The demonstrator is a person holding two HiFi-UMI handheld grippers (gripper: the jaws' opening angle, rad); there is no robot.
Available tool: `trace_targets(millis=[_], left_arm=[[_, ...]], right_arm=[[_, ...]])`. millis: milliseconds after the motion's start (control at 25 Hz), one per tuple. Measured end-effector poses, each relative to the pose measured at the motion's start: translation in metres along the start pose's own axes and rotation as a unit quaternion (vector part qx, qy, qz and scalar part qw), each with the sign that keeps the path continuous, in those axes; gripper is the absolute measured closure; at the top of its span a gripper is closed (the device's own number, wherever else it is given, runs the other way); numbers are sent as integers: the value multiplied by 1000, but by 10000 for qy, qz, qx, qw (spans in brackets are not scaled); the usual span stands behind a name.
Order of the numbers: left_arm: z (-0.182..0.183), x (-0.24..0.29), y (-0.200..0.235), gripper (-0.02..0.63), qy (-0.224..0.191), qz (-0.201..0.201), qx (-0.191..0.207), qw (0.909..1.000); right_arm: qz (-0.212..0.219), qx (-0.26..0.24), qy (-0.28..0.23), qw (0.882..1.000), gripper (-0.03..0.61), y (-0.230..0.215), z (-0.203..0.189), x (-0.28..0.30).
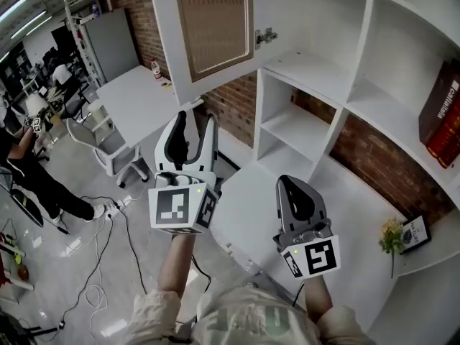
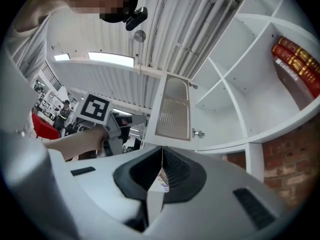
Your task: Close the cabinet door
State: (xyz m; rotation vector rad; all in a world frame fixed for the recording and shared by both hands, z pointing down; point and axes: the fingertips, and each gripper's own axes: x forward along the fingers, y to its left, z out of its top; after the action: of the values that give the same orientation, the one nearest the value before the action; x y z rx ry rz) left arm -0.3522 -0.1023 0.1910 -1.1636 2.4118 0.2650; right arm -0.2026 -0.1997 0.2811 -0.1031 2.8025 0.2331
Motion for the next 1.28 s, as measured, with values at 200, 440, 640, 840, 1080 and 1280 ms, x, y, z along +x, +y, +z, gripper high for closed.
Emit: trace_targets(millis=[200,440,640,840,1080,1280], left_arm=[[-8,33,59,364,299,447,43,9985],[-27,68,88,364,666,459,-105,9967],[-33,80,93,364,718,403,-261,9963],[-38,88,97,376,839,325,-484,9948],[-36,88,102,476,877,359,-476,9944],[-37,86,103,514,919,307,-478,9941]], right_arm=[[584,117,-28,9982,561,33,-4,17],[710,130,61,9974,561,42,-11,20],[699,79,78,9975,561,38,-12,18],[666,72,205,9975,561,34,-18,16],[716,-25,331,9969,561,36,-24,14],[725,-24,345,9968,561,36,-26,14]])
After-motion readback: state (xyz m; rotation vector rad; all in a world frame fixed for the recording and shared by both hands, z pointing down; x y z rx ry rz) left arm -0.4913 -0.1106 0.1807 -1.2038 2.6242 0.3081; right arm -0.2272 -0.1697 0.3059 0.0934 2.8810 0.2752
